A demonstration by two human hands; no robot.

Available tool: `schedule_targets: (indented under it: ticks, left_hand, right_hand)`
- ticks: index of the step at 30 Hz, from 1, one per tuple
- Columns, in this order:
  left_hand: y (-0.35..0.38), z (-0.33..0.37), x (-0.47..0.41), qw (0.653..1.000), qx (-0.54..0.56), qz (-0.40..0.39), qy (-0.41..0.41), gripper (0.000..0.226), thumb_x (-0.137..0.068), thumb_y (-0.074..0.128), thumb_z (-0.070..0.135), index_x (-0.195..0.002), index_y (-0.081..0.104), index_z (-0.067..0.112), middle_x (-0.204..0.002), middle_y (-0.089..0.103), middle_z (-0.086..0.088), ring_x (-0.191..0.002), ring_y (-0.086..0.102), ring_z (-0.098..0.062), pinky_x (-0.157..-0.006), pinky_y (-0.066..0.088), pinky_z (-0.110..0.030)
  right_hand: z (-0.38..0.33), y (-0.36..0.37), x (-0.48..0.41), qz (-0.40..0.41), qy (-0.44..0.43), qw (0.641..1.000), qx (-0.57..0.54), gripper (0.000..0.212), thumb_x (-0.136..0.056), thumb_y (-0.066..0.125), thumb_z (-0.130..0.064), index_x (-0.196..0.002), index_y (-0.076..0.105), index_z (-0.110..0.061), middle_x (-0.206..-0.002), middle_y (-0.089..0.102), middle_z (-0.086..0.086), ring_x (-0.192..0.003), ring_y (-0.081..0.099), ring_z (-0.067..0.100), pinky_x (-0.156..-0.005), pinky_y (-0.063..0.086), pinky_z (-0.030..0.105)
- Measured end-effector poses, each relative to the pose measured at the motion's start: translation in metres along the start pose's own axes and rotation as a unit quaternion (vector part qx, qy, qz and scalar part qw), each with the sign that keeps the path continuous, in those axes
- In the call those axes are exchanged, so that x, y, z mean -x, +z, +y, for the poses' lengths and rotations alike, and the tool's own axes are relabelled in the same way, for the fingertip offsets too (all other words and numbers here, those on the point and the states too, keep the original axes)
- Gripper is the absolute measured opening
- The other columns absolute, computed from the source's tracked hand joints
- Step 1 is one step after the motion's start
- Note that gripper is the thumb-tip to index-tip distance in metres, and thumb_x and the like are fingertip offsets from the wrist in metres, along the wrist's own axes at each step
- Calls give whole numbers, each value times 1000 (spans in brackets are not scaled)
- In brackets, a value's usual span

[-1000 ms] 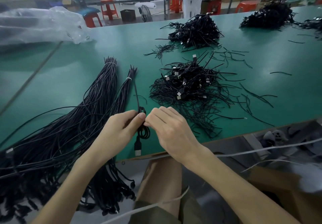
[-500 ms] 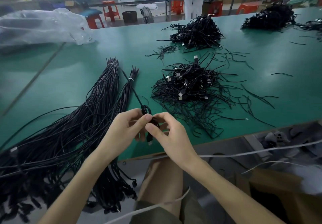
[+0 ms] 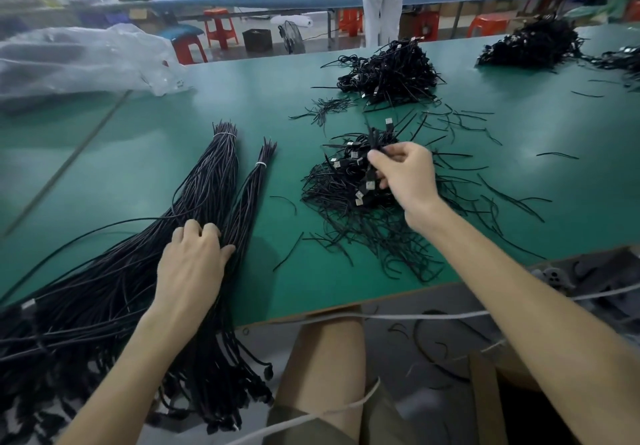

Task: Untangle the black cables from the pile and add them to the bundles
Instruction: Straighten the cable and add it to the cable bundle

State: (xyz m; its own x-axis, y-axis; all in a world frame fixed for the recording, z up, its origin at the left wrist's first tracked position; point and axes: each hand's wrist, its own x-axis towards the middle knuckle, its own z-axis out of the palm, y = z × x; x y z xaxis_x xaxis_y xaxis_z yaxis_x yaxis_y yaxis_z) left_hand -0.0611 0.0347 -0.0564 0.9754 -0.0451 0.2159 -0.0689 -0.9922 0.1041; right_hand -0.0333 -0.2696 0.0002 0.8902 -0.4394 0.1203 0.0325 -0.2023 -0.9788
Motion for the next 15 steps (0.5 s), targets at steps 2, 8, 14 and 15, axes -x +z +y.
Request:
schedule_targets:
  ticks: [2,8,14,15]
  left_hand:
    - [-3,0,-1,1000,21,3,-10,29,-98,68,33,-104,60,5,-96,53,-10,-88,54,-34,-70,40,-40]
    - [-13,-8,-14,993,80,-53,-76,22,-98,69,33,-91,60,14,-97,59,-6,-84,56,-30,-71,40,-40]
    - [-31,15,-2,981,195,-19,-7,16,-97,69,29,-86,60,24,-76,64,5,-69,64,-13,-62,43,-26]
    - [-35,26,2,967,244,-66,21,16,-97,70,28,-85,60,27,-70,68,5,-63,66,-7,-58,44,-19]
  right_hand:
    - [5,0,-21,29,17,999,0,23,-96,71,-21,-112,63,-7,-92,67,3,-68,62,10,-70,53,27]
    - [23,-1,-21,22,26,999,18,58,-96,69,-17,-148,44,-8,-138,58,5,-107,60,6,-88,46,16]
    - [15,19,39,-45,-194,967,161,60,-97,64,-6,-152,42,-11,-152,40,3,-140,39,16,-121,35,41]
    - [13,24,53,-94,-235,952,170,61,-96,64,-6,-153,43,-14,-153,41,0,-142,35,13,-123,30,40]
